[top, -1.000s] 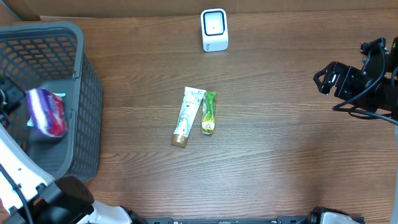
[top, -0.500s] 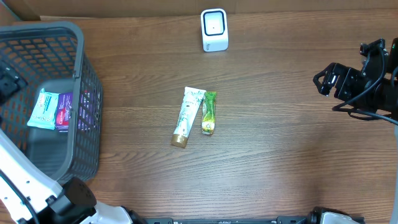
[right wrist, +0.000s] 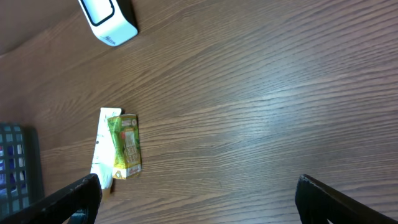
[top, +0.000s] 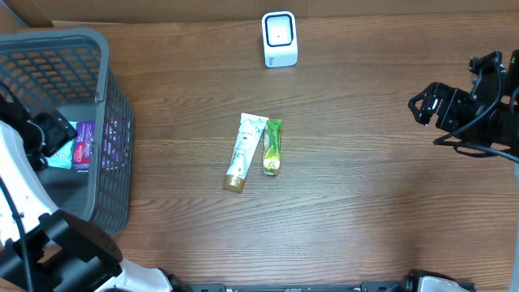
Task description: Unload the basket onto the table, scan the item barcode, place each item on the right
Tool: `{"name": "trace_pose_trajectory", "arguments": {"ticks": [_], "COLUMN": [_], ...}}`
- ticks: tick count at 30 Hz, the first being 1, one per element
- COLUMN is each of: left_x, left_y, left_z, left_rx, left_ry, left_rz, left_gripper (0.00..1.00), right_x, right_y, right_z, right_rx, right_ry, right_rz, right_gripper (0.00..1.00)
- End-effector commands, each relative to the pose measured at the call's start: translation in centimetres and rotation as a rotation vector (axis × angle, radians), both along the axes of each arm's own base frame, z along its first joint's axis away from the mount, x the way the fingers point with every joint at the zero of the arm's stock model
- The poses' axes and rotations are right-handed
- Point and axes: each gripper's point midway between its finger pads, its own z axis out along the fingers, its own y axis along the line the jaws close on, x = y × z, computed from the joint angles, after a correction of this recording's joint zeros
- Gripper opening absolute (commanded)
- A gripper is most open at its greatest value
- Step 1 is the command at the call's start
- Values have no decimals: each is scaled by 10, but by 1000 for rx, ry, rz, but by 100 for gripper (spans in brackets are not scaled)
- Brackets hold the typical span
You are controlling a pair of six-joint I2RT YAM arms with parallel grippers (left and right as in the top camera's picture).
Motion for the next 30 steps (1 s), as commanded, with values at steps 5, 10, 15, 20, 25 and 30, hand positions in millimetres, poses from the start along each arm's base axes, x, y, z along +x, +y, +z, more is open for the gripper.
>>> {"name": "trace_pose_trajectory", "arguments": {"ticks": [5,10,15,20,25,30], "left_x": [10,18,24,24,18,11], "left_y": [-5,-3,-4,-12,-20,-28], "left_z": [-56,-75,-92,-121,-159,-173], "left_rx": [-18,-7,-13,-78,-161,-208], "left_ry": [-36,-79,-111,-80,-5,37], "left_rz": [-62,-68,-77,-86,-83,-78], "left_gripper": [86,92,100,100,88,10], "right_x": [2,2,2,2,2,2], "right_y": [1,1,1,1,1,1], "right_z": [9,9,9,9,9,9], "right_rx": [-10,-10,-9,-9,-9,-9], "right_ry": [-32,-31,-31,-30,-28,-28], "right_rz": [8,8,8,8,8,7], "right_gripper": [100,100,100,100,100,100]}}
